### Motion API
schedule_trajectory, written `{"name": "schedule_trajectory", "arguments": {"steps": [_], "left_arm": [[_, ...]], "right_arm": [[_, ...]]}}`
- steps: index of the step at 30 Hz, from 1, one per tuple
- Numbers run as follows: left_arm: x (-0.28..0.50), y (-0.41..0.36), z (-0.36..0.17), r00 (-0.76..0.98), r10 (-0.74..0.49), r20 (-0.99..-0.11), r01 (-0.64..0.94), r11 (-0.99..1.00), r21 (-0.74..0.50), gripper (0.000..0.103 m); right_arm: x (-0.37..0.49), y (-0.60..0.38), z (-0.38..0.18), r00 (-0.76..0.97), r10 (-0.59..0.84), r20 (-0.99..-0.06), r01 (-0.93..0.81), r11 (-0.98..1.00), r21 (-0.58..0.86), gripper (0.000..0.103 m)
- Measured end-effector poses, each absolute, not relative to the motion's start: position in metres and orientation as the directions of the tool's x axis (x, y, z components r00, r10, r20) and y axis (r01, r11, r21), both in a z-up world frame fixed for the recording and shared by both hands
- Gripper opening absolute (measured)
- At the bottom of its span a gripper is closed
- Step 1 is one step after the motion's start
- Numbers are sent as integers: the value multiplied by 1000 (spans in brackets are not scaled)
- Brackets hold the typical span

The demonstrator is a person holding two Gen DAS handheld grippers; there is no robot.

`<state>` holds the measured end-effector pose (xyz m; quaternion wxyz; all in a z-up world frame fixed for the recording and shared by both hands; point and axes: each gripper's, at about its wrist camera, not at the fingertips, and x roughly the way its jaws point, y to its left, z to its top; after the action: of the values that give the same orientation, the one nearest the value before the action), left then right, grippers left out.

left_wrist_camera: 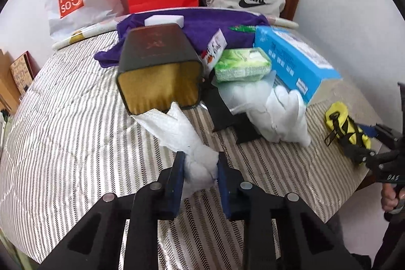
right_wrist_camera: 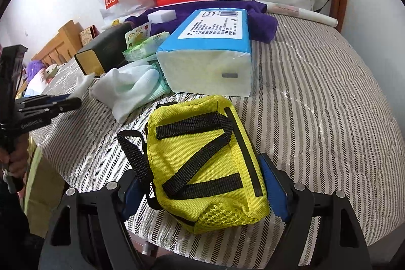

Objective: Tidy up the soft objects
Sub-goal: 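Carry the tissue with the left tool while the right tool carries the pouch toward the towel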

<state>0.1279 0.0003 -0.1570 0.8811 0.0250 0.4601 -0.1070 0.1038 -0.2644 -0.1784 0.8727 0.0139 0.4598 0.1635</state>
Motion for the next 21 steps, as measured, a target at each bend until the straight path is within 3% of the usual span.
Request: {"name": "schedule_trajectory", "arguments": {"steps": [7,21], "left_arm": [[127,16,-145,558,-216,-801,171,975,-143,23],[124,20,-117,600,-239,-764,178,970,-164,23]], "right_arm": [[101,-260,-163,530,316,-787,-303,937,172,80],[98,-251,-123,541,437,-718,-414,882,224,80]]}}
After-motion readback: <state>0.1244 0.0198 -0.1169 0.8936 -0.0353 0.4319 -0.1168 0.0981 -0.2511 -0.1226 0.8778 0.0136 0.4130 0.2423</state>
